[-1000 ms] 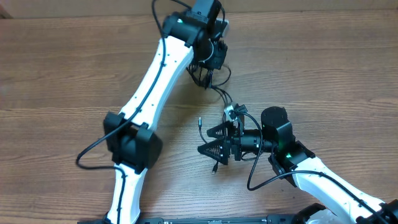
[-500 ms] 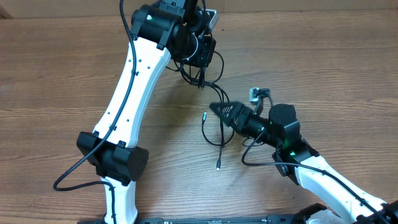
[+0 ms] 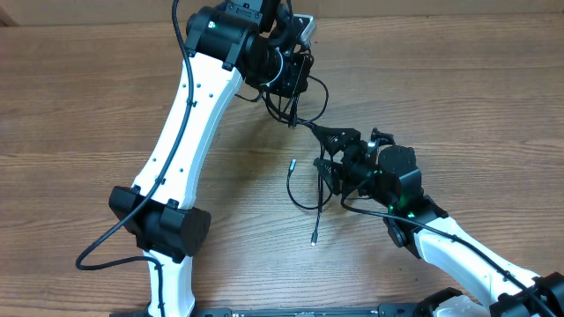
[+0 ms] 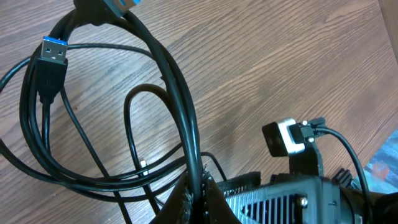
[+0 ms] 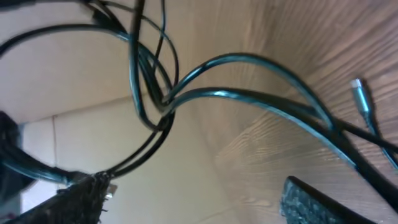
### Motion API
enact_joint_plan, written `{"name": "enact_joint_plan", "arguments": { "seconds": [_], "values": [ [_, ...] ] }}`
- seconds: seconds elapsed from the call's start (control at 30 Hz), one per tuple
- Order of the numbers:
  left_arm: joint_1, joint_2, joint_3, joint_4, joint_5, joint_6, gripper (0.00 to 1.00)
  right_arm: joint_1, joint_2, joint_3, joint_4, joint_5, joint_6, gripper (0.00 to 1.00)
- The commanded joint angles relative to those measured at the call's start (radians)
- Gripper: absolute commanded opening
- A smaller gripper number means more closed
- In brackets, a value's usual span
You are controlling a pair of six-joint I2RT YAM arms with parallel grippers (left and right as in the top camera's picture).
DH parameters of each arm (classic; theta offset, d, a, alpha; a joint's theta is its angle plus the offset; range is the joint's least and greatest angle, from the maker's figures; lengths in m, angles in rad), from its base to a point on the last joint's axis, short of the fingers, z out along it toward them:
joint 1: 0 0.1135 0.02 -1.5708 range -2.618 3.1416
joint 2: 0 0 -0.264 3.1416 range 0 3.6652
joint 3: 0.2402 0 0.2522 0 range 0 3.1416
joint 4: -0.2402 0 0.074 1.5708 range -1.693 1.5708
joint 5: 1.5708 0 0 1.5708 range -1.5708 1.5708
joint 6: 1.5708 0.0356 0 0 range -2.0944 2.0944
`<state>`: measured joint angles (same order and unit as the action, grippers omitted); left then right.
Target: Untangle cables
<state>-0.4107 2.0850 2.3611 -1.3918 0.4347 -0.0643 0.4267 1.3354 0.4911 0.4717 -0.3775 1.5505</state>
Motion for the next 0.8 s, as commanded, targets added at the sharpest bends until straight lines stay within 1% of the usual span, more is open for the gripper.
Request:
{"name": "enact_joint_plan", "arguments": {
  "seconds": [0.0,0.07,0.1,0.13,0.17,0.23,0.37,0.47,0.53,0.57,0.63,0.7,0.77],
  "values": [
    [0.004,-0.036,0.026,0.004,0.026,0.043,0.04,-0.001,-0.001,-0.001,0.006,-0.066,-0.226,0.80],
    [0.008,-0.036,0.026,0.004,0.026,0.043,0.04,-0.001,-0.018,-0.001,-0.013,-0.099,-0.296,0.80],
    [0.011,-0.036,0.026,0.004,0.027,0.043,0.04,-0.001,-0.029,-0.001,-0.030,-0.099,-0.306,0.81],
    [0.014,-0.036,0.026,0.003,0.027,0.043,0.04,-0.001,-0.049,-0.001,-0.051,-0.098,-0.311,0.85],
    [0.018,-0.036,0.026,0.003,0.027,0.043,0.04,-0.004,-0.072,-0.001,-0.063,-0.095,-0.325,0.85],
    [0.021,-0.036,0.026,-0.001,0.026,0.043,0.04,-0.007,-0.113,-0.001,-0.066,-0.095,-0.348,0.90],
    [0.023,-0.036,0.026,-0.013,0.031,0.087,0.04,-0.017,-0.212,-0.001,-0.078,-0.093,-0.356,0.91],
    [0.023,-0.036,0.026,-0.026,0.031,0.095,0.04,-0.036,-0.250,-0.001,-0.148,-0.024,-0.402,0.95],
    [0.023,-0.036,0.026,-0.032,0.036,0.096,0.04,-0.055,-0.252,-0.001,-0.209,0.040,-0.404,0.99],
    [0.023,-0.036,0.026,-0.034,0.048,0.096,0.04,-0.073,-0.247,-0.001,-0.231,0.070,-0.404,1.00],
    [0.023,-0.036,0.026,-0.040,0.089,0.101,0.04,-0.102,-0.232,-0.001,-0.233,0.081,-0.403,1.00],
    [0.023,-0.036,0.026,-0.045,0.159,0.142,0.04,-0.127,-0.211,-0.001,-0.210,0.078,-0.399,0.95],
    [0.023,-0.036,0.026,-0.051,0.219,0.170,0.04,-0.145,-0.189,-0.001,-0.191,0.078,-0.400,0.88]
  ]
}}
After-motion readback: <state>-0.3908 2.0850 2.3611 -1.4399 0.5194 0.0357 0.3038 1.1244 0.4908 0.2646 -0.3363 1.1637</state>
